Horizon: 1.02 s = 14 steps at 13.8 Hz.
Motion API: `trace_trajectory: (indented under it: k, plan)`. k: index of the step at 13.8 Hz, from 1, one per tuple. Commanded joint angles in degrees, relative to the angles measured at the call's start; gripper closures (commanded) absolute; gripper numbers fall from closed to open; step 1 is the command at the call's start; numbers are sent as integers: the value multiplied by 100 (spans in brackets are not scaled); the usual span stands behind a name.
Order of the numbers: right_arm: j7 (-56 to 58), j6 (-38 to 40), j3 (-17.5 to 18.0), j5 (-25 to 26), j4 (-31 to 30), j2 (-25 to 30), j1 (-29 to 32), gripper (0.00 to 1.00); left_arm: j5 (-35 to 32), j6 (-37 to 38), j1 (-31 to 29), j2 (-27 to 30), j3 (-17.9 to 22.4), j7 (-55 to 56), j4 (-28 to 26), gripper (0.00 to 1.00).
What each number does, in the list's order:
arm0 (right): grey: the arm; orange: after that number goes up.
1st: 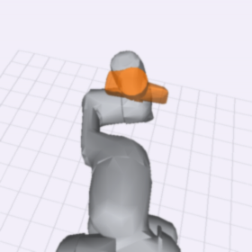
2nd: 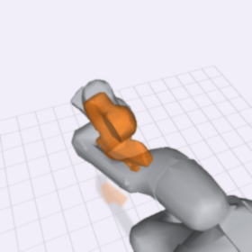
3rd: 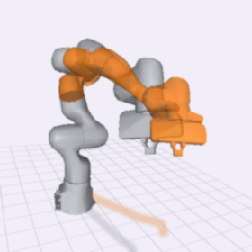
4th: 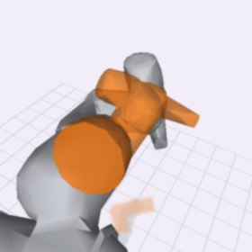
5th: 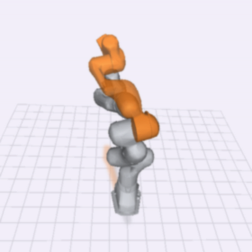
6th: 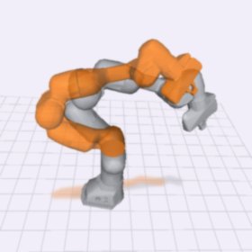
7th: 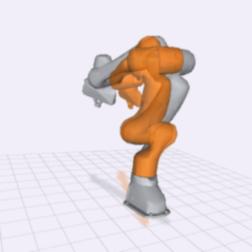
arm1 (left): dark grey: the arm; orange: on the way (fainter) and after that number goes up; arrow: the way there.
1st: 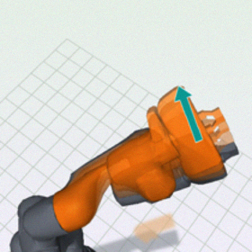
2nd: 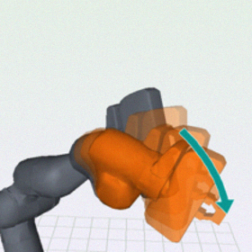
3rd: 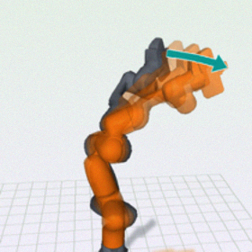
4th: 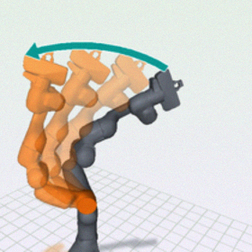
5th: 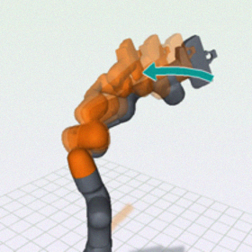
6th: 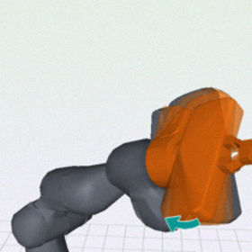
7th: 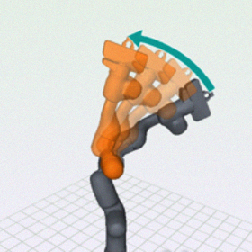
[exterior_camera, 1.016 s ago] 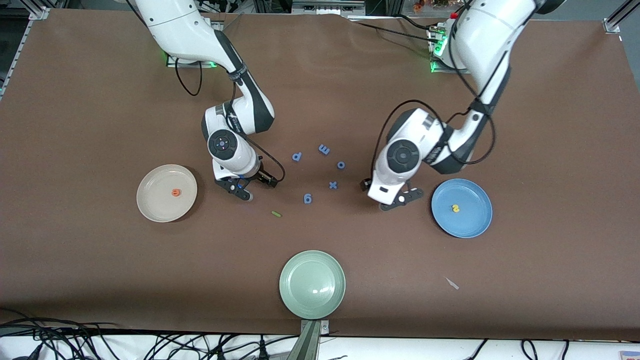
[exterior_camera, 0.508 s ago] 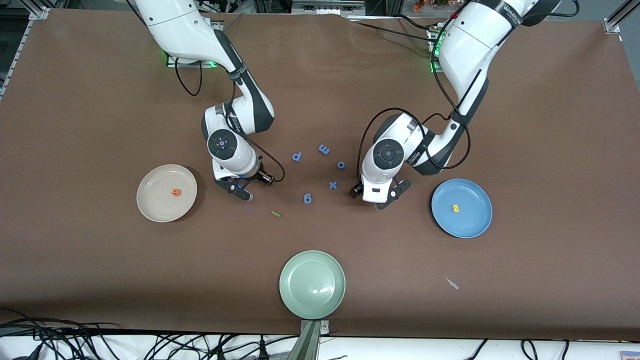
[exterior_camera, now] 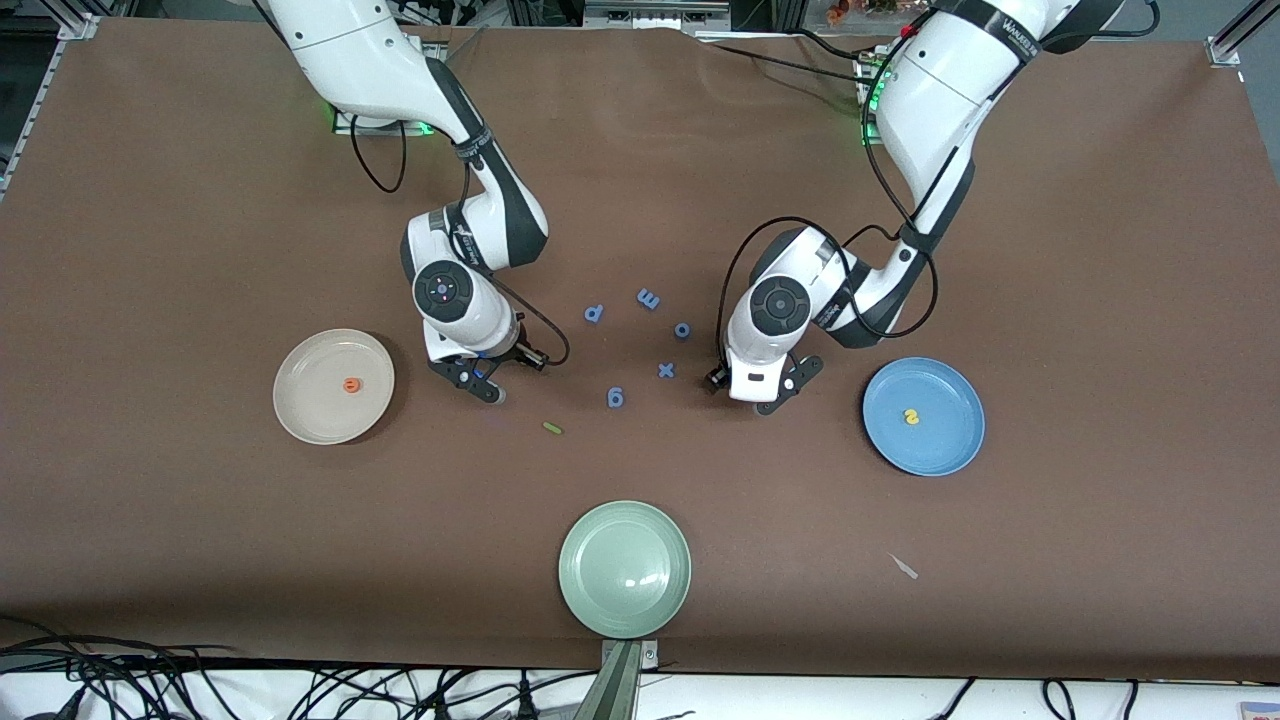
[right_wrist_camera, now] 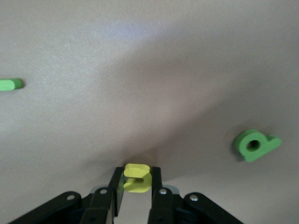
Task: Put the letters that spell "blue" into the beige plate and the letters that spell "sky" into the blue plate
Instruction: 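Carry the yellow u to the plate while the left gripper grasps the k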
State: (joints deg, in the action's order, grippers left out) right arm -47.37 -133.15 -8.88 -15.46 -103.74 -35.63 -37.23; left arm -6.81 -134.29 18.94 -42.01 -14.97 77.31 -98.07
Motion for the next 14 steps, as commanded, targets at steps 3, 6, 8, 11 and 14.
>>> trace_trajectory:
  k: [3,6,8,11,14]
  plan:
    - [1972,1396,-735,-19,258,311,163,85,-250,-62,-4,26,3,-49,-54,96]
    - [3282,1336,-1298,7,-120,522,163,85,-347,8,-31,62,3,-435,-46,100]
    - [4337,1327,-1720,7,-138,478,163,85,-356,261,-39,140,38,-489,16,100]
    - [5078,1108,-2055,7,-129,268,207,85,-566,894,-179,491,108,-1215,86,100]
    - [5063,1036,-2073,-45,-120,162,277,0,-567,1387,-872,860,91,-2760,86,100]
